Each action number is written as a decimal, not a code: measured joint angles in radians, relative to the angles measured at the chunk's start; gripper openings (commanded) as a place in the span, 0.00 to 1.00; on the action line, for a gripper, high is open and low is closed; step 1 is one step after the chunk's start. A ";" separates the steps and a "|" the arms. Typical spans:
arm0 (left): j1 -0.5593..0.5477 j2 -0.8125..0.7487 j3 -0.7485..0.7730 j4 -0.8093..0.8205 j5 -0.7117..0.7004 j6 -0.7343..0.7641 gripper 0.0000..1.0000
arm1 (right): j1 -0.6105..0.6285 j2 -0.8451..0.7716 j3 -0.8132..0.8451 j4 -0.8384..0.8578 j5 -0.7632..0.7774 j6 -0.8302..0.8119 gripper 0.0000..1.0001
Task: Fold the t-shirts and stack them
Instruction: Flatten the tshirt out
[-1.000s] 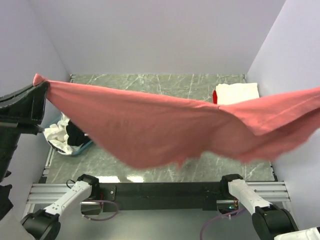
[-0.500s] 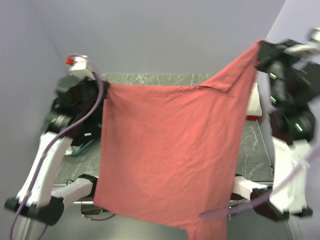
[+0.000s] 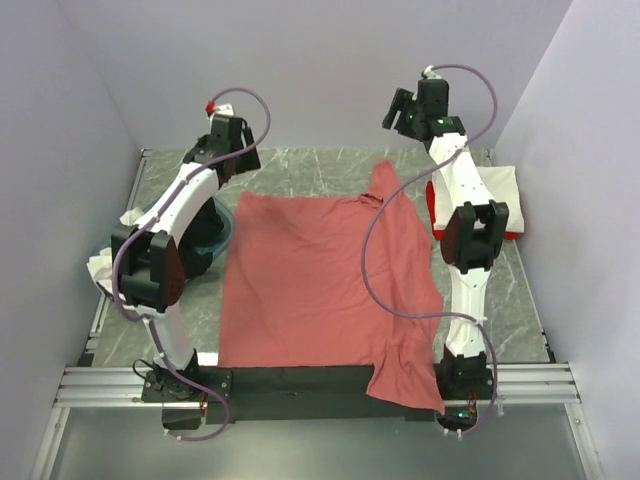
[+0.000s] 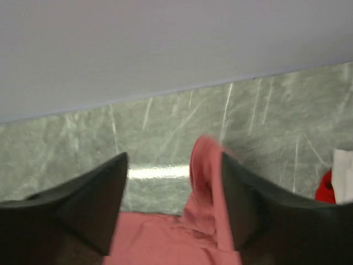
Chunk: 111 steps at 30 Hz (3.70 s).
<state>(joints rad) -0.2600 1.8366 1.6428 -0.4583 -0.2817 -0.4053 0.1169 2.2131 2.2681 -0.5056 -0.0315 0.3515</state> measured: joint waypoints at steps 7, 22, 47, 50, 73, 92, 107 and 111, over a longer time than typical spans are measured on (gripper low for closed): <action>0.009 -0.064 0.027 0.034 -0.075 -0.005 0.96 | 0.000 -0.124 -0.248 0.037 -0.059 0.006 0.88; -0.101 -0.439 -0.607 0.288 0.156 -0.135 0.95 | 0.000 -0.570 -0.843 0.175 -0.026 0.002 0.82; -0.207 0.005 -0.588 0.504 0.395 -0.217 0.94 | 0.003 -0.448 -1.087 0.118 -0.047 0.009 0.81; -0.192 0.008 -0.584 0.511 0.414 -0.217 0.94 | 0.003 -0.408 -1.047 0.093 -0.039 -0.010 0.81; -0.037 0.039 -0.584 0.568 0.546 -0.219 0.93 | -0.002 -0.225 -0.885 -0.042 0.062 -0.068 0.80; 0.068 0.062 -0.566 0.575 0.636 -0.216 0.93 | -0.036 -0.140 -0.739 -0.187 0.102 -0.081 0.80; 0.141 0.106 -0.513 0.567 0.682 -0.198 0.93 | 0.008 0.023 -0.467 -0.307 0.090 -0.085 0.80; 0.150 0.117 -0.499 0.563 0.691 -0.190 0.93 | 0.011 0.050 -0.426 -0.343 0.090 -0.089 0.80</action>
<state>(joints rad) -0.1104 1.9533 1.1439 0.1043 0.4091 -0.5949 0.1284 2.2635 1.8420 -0.8482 0.0586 0.2623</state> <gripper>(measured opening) 0.930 0.803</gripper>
